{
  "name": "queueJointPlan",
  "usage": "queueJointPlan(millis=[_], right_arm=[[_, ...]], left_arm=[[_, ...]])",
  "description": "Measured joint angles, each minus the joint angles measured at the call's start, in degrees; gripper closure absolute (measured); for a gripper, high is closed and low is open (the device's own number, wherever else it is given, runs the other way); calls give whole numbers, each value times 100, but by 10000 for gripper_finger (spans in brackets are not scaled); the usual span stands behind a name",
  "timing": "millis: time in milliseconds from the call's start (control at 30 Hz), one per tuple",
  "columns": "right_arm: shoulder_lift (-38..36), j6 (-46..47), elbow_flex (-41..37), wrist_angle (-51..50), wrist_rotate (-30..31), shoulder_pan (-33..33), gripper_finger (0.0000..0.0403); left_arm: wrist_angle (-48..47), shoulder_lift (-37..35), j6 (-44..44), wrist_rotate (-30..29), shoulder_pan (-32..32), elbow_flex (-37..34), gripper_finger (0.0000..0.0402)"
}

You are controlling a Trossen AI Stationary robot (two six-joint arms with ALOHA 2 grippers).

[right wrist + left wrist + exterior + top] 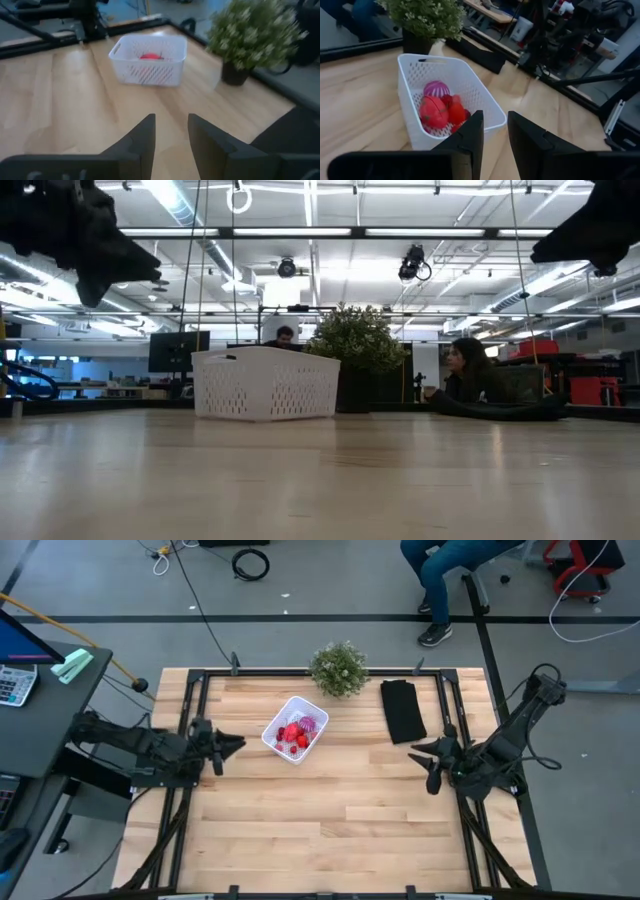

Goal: Pick and placing Produce into tupperware
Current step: Return to Home Position

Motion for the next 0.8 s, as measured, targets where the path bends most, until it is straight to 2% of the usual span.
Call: queueJointPlan(millis=[200,500,667,800], right_arm=[[-296,-274,-34,-14,226,2,280],[-1158,-748,-34,-15,256,0,280],[-1475,-1000,-118,198,550,-2,280],[-1471,-1399,-599,1117,-1,-1,280]], left_arm=[[901,3,1,-2,-22,-666,311],[989,5,153,-1,-20,-689,313],[993,5,147,-1,-20,-689,307],[1081,5,-172,0,-20,-689,307]])
